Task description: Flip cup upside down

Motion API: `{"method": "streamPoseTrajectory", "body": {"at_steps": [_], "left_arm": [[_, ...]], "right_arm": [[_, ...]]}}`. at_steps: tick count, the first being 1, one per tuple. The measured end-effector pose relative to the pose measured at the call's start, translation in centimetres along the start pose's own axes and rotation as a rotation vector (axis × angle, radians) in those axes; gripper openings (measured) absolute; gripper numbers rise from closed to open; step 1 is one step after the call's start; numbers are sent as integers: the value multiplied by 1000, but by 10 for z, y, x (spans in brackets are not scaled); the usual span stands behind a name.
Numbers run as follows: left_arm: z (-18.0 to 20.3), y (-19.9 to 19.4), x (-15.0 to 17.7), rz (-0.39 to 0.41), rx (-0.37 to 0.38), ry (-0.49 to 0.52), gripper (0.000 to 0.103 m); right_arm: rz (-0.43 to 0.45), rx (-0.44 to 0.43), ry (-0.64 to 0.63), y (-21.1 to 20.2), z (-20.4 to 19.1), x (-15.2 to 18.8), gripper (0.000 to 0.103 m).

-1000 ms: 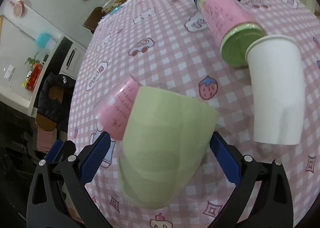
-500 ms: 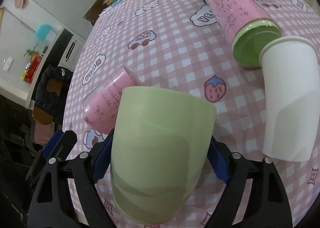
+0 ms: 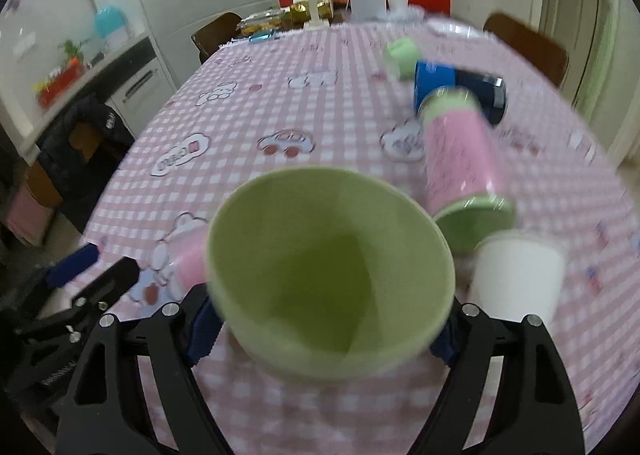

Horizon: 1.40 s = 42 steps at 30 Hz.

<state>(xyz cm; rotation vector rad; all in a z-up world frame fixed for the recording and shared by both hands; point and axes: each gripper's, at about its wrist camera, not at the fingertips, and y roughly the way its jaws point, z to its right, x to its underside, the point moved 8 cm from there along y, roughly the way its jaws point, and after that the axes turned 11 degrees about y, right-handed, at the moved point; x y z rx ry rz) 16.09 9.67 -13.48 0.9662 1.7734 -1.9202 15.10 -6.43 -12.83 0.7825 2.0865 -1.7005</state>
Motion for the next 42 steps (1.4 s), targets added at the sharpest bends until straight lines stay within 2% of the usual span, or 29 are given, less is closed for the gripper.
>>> {"method": "streamPoseTrajectory", "body": {"at_steps": [6,14,31,42], "left_arm": [[5,3,-2,-5,-5,4,74],[8,3,-2,-12,-22,-3,74],[16,0,-3,-6,-46,-20,74],[17,2,-3,-12,-61,-15,74]], "right_arm": [[50,63,-104,2,0,0,77],[33,50,-125,0,1,1,75],[73,6,-130,-9,3,0,75],[69,-5,-126,-4,4,0,75]]}}
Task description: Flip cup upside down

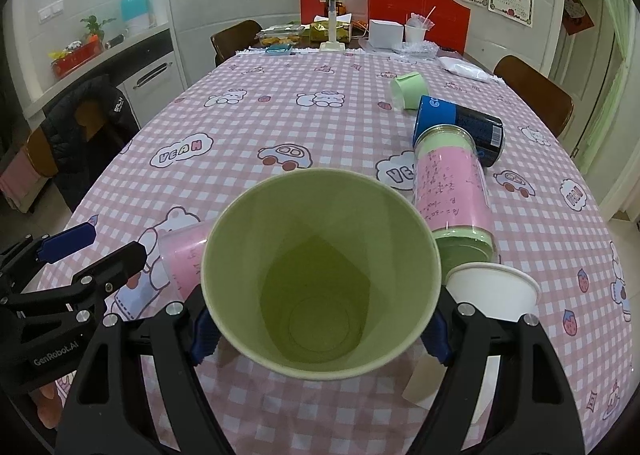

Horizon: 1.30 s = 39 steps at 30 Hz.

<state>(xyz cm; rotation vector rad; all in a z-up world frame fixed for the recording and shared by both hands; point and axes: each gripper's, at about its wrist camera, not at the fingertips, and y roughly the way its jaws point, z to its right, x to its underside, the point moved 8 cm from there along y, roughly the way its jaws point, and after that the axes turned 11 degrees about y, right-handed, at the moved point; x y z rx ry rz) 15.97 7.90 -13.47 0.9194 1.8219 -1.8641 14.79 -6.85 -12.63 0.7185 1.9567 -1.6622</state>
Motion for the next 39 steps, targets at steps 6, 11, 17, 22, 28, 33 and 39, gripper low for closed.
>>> {"method": "streamPoseTrajectory", "body": {"at_steps": [6,11,17,22,28,33,39], "left_arm": [[-1,3,1,-6,-5,-8,74],[0,4,1,-11,-2,-12,74],[0,-2,1,-5,-14,-9,74],[-1,-16,0,18,-26,-16,74],[3,-40,-4,61,-56,-12,74],[14,-67,-8,117,-62,3,74],[30,-103,-13,212,-76,10,74]], "right_arm": [[-11,-12,14,3,3,2,75],[-7,-20,18,0,3,2,76],[29,-43,26,-15,0,-2,79],[71,-55,33,-32,0,-8,85],[144,-55,32,-62,5,-11,87],[235,-47,35,-94,15,-13,89],[337,-33,35,-129,29,-10,92]]}}
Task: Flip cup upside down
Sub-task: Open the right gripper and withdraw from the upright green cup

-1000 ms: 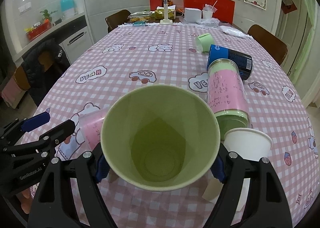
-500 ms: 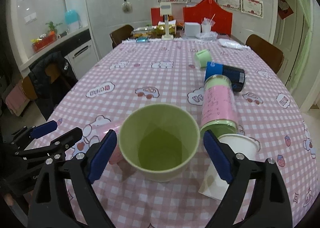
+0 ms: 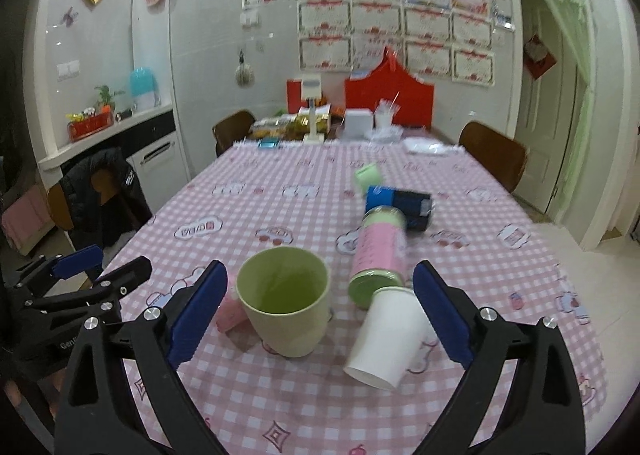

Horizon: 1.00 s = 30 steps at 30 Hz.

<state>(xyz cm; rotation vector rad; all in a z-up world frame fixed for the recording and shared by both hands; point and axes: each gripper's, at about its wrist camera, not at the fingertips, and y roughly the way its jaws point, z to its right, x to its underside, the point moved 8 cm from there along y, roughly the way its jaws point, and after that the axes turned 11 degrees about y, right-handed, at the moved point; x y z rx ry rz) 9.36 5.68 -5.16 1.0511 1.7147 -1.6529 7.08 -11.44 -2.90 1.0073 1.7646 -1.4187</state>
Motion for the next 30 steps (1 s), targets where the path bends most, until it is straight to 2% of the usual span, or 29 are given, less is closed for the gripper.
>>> {"method": "streamPoseTrajectory", "body": {"at_steps": [1,9,19,30], "left_arm": [[2,-8,-2,25,-10,2,74],[16,-46,-13,156,-57,29,74],[28,-65,-14,274,-68,69,74],[27,-67,-11,324,-70,57,74]], "right_arm": [[17,1,-2,-5,2,-1,95],[140,4,8,-35,19,-5,95],[304,42,-34,-62,25,-2,95],[331,59,-30,-61,31,4,95]]}}
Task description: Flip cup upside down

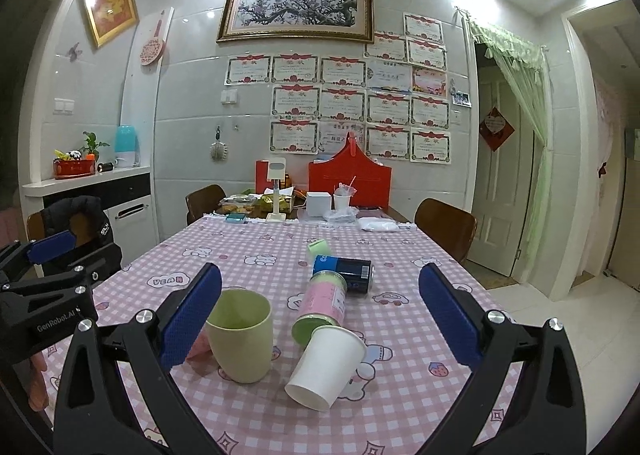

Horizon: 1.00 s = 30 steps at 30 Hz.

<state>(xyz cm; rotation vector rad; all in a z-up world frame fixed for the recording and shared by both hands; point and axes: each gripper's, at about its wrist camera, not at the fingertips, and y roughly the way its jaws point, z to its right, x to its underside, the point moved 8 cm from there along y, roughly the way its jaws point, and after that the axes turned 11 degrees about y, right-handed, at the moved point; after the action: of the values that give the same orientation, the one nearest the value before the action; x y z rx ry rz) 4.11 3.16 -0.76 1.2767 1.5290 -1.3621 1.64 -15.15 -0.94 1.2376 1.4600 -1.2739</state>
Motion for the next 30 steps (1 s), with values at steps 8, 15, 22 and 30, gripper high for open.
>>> {"method": "streamPoseTrajectory", "body": {"at_steps": [8,15,22,30], "left_arm": [[-7,2,1,1,-11,-14,74],[-9,3,2,7,-21,-13,74],[-10,1,2,17,-24,-10,74],[-11,0,0,23,-26,-9,74]], "right_arm": [[7,-10,-5,0,-4,3,95],[1,-13,-3,1,-4,4,95],[2,-14,-7,2,-5,5,95],[1,-13,-10,2,-7,6,95]]}}
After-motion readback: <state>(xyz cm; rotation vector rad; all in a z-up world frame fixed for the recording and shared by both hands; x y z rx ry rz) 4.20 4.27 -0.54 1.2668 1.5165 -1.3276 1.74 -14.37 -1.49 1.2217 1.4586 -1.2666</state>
